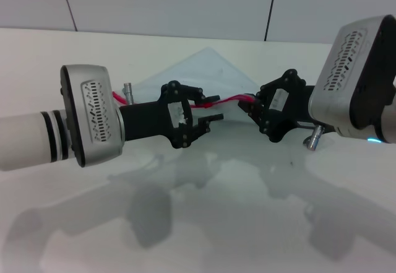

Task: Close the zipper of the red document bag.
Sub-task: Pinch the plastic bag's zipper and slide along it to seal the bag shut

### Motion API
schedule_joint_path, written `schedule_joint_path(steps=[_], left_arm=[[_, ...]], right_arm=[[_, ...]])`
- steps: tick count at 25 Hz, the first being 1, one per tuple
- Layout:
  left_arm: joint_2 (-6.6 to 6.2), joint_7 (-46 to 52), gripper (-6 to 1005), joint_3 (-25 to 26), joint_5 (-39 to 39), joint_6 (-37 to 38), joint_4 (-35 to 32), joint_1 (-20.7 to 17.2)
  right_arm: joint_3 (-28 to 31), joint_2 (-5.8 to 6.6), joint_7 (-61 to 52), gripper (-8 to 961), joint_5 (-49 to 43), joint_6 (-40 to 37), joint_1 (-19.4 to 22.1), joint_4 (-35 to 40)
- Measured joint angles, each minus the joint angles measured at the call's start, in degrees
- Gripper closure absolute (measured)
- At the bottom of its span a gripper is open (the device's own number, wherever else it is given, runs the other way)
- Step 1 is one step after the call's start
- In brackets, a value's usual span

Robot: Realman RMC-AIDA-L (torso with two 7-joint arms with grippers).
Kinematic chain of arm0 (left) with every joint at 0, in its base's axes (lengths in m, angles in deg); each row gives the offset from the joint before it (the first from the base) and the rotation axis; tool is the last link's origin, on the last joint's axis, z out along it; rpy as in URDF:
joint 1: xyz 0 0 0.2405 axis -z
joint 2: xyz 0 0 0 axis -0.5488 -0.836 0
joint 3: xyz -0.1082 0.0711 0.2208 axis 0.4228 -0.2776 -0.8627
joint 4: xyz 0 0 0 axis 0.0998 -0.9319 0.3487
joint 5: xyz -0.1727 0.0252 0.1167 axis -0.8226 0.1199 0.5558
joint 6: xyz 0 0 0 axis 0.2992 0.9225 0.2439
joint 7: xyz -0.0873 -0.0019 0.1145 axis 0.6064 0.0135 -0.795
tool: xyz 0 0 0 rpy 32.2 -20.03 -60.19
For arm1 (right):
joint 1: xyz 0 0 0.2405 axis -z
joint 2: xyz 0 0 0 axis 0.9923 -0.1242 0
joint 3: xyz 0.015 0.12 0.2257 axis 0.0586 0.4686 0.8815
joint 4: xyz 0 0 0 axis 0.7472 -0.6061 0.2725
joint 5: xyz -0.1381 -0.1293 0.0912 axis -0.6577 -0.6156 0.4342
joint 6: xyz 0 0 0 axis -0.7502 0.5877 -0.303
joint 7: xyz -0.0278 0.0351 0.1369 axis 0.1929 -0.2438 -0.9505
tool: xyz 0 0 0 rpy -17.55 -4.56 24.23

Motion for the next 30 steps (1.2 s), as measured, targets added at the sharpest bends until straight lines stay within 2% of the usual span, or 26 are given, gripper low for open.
schedule_joint_path(steps=[9,19,30], left_arm=[[0.16,0.6,790,0.0,-0.1,0.3,-3.4,-2.1],[0.35,0.8,871,0.0,-0.3,0.4,-3.6,-2.2],[0.36,0.6,907,-0.1,-0.9,0.1,-3.8,-2.1]], right_arm=[[0.3,0.00,0.0,871,0.0,0.0,-0.2,-0.2],[0.5,0.00,0.0,864,0.0,0.0,-0.2,-0.2],[0.6,0.00,0.0,857,0.0,0.0,-0.2,-0.2]])
